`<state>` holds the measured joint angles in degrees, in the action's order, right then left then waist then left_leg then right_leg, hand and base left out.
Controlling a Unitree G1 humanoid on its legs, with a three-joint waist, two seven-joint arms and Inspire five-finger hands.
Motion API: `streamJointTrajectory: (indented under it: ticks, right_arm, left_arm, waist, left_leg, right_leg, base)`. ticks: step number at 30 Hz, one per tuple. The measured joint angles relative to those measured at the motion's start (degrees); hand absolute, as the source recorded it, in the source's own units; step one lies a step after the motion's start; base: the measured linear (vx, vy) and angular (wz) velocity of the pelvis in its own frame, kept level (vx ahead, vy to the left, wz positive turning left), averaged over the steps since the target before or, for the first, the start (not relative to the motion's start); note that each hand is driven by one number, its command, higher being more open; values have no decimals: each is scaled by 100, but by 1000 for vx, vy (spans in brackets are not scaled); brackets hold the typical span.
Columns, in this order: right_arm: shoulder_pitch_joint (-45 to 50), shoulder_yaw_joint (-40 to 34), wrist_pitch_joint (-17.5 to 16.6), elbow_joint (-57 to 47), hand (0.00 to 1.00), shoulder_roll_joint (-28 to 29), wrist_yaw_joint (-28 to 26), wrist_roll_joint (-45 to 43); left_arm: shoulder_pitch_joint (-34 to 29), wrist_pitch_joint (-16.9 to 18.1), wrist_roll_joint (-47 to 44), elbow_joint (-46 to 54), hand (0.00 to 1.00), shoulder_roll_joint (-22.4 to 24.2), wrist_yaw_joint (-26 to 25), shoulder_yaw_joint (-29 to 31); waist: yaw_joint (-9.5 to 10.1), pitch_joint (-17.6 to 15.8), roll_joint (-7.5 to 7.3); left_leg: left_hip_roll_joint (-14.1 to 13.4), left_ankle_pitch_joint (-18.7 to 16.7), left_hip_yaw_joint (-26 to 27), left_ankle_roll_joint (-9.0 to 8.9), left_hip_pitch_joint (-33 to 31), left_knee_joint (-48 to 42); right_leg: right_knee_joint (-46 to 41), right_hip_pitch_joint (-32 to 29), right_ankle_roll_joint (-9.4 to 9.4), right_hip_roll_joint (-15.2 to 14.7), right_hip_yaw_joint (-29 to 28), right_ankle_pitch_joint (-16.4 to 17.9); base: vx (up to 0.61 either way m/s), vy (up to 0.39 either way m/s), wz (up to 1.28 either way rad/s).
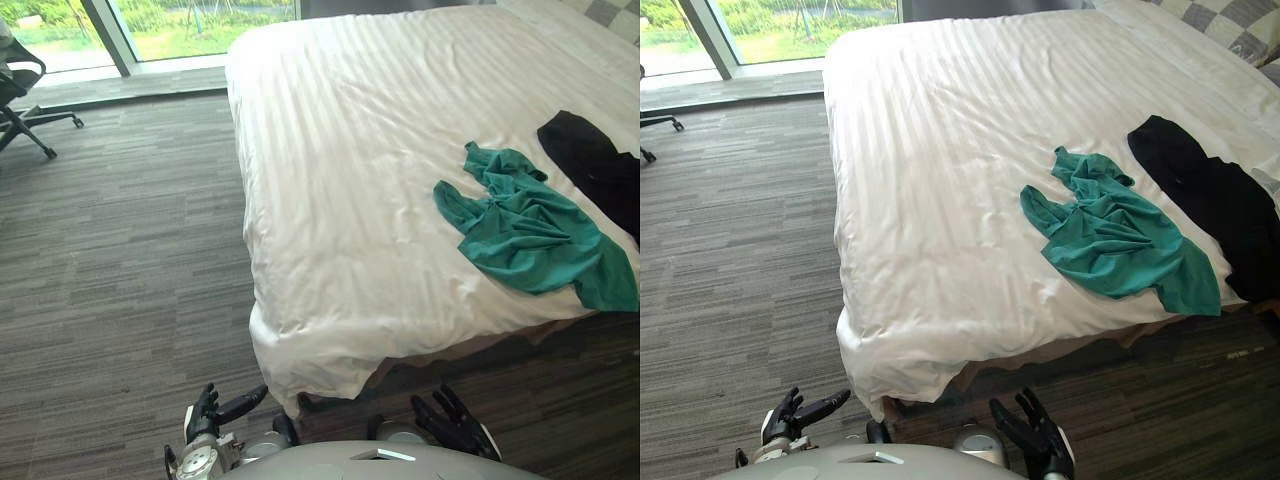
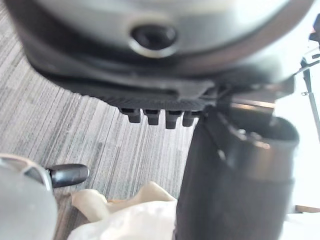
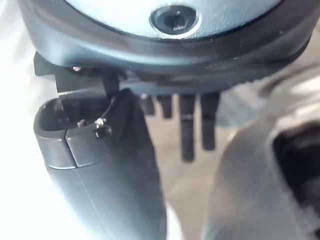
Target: Tidy up the quilt and then pick up the clothes from the bed and put them into the laundry hamper
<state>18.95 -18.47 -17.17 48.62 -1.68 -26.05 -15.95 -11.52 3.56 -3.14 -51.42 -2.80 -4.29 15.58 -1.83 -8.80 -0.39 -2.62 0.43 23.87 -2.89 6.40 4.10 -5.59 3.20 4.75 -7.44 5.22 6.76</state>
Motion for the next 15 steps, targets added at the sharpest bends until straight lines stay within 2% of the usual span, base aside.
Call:
streamJointTrajectory:
  ticks: [1,2,4,6,7,8,9,10,11,12,13,15]
  right_arm:
    - [-70,103,5,-1,100,-4,-11,1]
    - [-156,288,22,-23,100,-41,-11,0]
    - [-166,371,76,-106,100,-102,5,-4]
    - [-203,580,206,-313,100,-346,7,-14]
    - [-209,642,223,-433,100,-463,-1,-14]
    - [-294,648,236,-509,100,-565,5,-15]
    - [-381,544,263,-513,100,-562,32,-17]
    - [-418,465,286,-513,100,-506,82,-22]
    - [-375,430,291,-507,100,-358,153,-23]
    - [-338,441,310,-504,100,-290,187,-23]
    - [-158,463,337,-498,100,-110,241,-24]
    - [48,563,311,-493,100,105,394,-18]
  left_arm:
    - [-14,-242,150,-18,100,-33,154,5]
    - [-76,-694,529,-48,100,-99,523,59]
    - [-66,-919,608,45,100,-4,878,383]
    - [121,-1106,1290,224,100,-48,1343,393]
    - [229,-1234,1524,214,100,-125,1482,231]
    - [348,-1386,1682,195,100,-205,1585,-89]
    - [461,-1474,1705,108,100,-211,1618,-300]
    - [604,-1518,1698,2,100,-215,1610,-477]
    - [764,-1518,1646,-43,100,-228,1532,-672]
    - [828,-1496,1575,-49,100,-237,1472,-789]
    - [868,-1450,1318,-80,100,-218,1240,-924]
    - [830,-1259,958,-38,100,-200,791,-1026]
  waist:
    - [45,0,-1]
    - [76,-23,-31]
    - [127,-13,43]
    - [155,-13,222]
    - [125,10,296]
    - [4,34,358]
    - [-52,34,364]
    - [-186,8,286]
    - [-290,-111,76]
    - [-289,-173,28]
    - [-247,-185,-79]
    - [-176,-154,-118]
  left_leg:
    - [-48,-168,26,-10,-98,-305]
    - [-275,-607,52,3,-453,-1308]
    - [-558,-1066,-239,-5,-863,-2463]
    - [-916,-1521,-945,-108,-1190,-3904]
    - [-1033,-1600,-1181,-149,-1157,-4102]
    - [-1081,-1647,-1420,-252,-1062,-3857]
    - [-948,-1789,-1444,-360,-954,-3526]
    - [-766,-1827,-1363,-353,-842,-3250]
    - [-558,-1837,-1245,-332,-654,-3005]
    - [-489,-1853,-1173,-303,-569,-2909]
    - [-415,-1871,-1076,-266,-483,-2839]
    - [-392,-1892,-957,-171,-385,-2752]
  right_leg:
    - [-2,4,-3,-8,-62,-1]
    - [-12,-1,-2,-14,-155,-10]
    - [-54,-7,29,45,-281,-56]
    - [-287,-108,44,158,-597,-75]
    - [-447,-257,57,180,-711,-81]
    - [-702,-528,110,158,-750,-110]
    - [-891,-765,214,98,-740,-176]
    - [-995,-889,296,-64,-629,-225]
    - [-1089,-927,406,-289,-488,-297]
    - [-1135,-939,473,-368,-400,-342]
    - [-1134,-907,502,-473,-204,-447]
    - [-1025,-853,471,-528,184,-614]
  base:
    - [48,32,-25]
    - [47,24,-31]
    - [31,53,-46]
    - [21,172,-96]
    - [-14,281,-118]
    - [-39,265,-103]
    - [-94,282,-76]
    - [-140,260,-34]
    - [-163,247,-8]
    - [-194,220,-6]
    - [-225,183,-27]
    - [-223,117,-28]
